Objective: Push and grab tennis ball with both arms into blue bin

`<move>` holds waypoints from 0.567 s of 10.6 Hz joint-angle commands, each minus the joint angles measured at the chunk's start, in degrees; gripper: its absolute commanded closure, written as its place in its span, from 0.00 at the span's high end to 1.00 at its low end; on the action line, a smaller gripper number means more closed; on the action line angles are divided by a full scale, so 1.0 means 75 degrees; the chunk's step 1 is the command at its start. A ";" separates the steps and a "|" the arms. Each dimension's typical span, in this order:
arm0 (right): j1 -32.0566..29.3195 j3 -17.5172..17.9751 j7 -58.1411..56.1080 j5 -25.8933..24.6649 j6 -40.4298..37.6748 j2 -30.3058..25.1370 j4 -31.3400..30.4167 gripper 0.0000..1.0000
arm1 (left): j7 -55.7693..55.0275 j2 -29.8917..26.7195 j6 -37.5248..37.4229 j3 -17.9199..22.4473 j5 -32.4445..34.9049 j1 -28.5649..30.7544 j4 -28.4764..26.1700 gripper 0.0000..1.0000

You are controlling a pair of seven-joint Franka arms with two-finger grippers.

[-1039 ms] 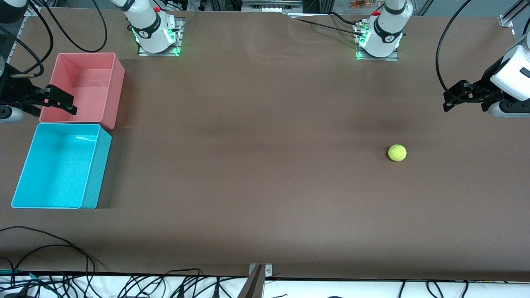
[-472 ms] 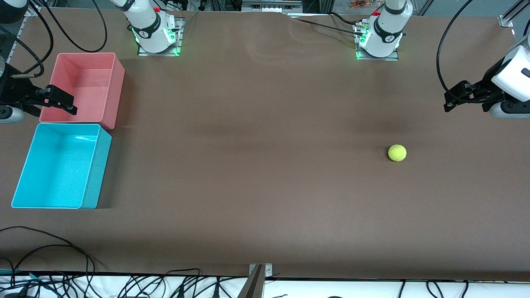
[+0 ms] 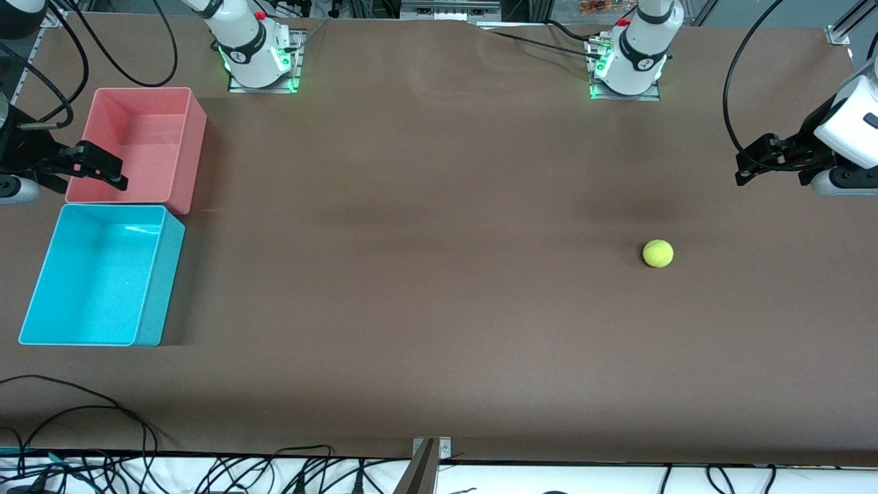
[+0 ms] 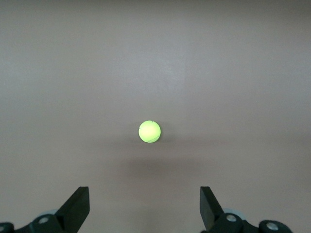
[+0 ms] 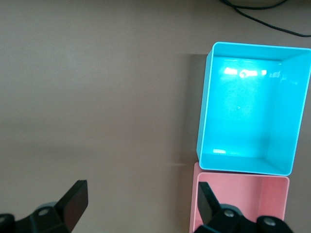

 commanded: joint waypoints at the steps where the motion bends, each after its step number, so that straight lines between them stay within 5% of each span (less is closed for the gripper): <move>1: 0.0018 0.0028 -0.0054 -0.0173 -0.0128 0.0016 0.0145 1.00 | -0.0066 0.0151 -0.0228 -0.0039 0.0144 0.0044 0.0314 1.00; 6: 0.0030 0.0028 -0.0078 -0.0442 -0.0175 0.0028 0.0145 1.00 | -0.0066 0.0151 -0.0228 -0.0039 0.0144 0.0044 0.0303 1.00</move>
